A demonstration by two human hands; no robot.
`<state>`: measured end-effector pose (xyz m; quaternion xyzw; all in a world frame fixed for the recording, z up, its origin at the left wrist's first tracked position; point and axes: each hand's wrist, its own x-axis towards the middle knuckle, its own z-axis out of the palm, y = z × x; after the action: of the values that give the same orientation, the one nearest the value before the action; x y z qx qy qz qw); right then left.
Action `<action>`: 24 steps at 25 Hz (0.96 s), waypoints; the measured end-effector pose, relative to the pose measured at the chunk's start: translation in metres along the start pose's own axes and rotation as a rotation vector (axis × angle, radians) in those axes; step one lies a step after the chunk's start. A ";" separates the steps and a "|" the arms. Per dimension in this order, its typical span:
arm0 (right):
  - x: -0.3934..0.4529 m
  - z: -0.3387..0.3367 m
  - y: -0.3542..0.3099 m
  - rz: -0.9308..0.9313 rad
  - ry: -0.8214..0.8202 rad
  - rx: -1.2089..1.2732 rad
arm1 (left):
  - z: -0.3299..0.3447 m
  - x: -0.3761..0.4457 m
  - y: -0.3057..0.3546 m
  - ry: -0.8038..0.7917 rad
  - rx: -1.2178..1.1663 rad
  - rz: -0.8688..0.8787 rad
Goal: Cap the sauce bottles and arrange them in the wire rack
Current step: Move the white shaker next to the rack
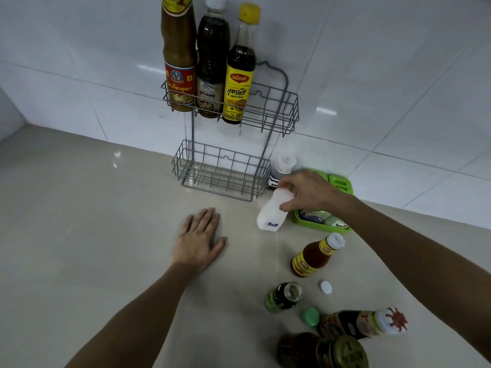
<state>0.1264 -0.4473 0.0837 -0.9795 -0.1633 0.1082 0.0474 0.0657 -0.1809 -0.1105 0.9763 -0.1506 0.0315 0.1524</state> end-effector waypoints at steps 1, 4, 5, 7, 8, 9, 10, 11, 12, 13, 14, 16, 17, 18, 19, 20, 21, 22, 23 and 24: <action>0.006 -0.001 0.003 0.033 0.016 -0.019 | 0.000 0.000 0.000 0.002 0.000 0.000; 0.023 -0.004 0.010 0.087 0.053 -0.064 | -0.001 0.000 0.001 0.000 0.000 -0.002; 0.028 -0.004 0.011 0.097 0.062 -0.068 | -0.001 0.001 0.001 0.008 -0.001 -0.002; 0.036 -0.005 0.014 0.118 0.072 -0.070 | 0.000 0.001 0.001 0.014 0.007 -0.003; 0.039 -0.005 0.015 0.130 0.074 -0.076 | 0.000 0.001 0.001 0.016 0.011 -0.003; 0.042 -0.004 0.016 0.143 0.074 -0.083 | 0.000 0.001 0.000 0.018 0.011 -0.004; 0.044 -0.003 0.017 0.156 0.075 -0.090 | 0.000 0.001 0.000 0.018 0.009 -0.003; 0.046 -0.002 0.018 0.166 0.074 -0.096 | 0.000 0.001 0.000 0.018 0.009 -0.003; 0.047 -0.001 0.019 0.172 0.075 -0.099 | 0.000 0.000 0.000 0.016 0.009 -0.004; 0.049 -0.001 0.020 0.177 0.076 -0.100 | 0.000 0.001 0.000 0.014 0.009 -0.004; 0.049 -0.002 0.020 0.182 0.075 -0.099 | 0.000 0.001 0.000 0.012 0.007 -0.003; 0.051 -0.002 0.022 0.195 0.075 -0.090 | 0.001 0.001 0.000 0.005 0.006 -0.005; 0.051 -0.002 0.022 0.201 0.076 -0.085 | 0.001 0.001 0.000 0.003 0.006 -0.008; 0.052 -0.002 0.022 0.206 0.076 -0.081 | 0.001 0.001 0.000 0.002 0.006 -0.011; 0.052 -0.001 0.023 0.209 0.076 -0.077 | 0.001 0.002 0.000 0.001 0.005 -0.013; 0.052 -0.001 0.022 0.211 0.076 -0.075 | 0.002 0.002 0.000 0.001 0.006 -0.013; 0.052 -0.001 0.022 0.212 0.074 -0.075 | 0.002 0.002 0.000 0.000 0.008 -0.012; 0.052 0.000 0.022 0.212 0.070 -0.076 | 0.002 0.002 0.000 -0.003 0.012 -0.012; 0.052 0.000 0.022 0.211 0.066 -0.078 | 0.002 0.002 0.000 -0.007 0.015 -0.013; 0.052 0.000 0.022 0.212 0.062 -0.078 | 0.002 0.002 0.000 -0.008 0.016 -0.014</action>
<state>0.1808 -0.4514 0.0704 -0.9952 -0.0615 0.0756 0.0024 0.0675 -0.1817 -0.1122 0.9786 -0.1442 0.0278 0.1440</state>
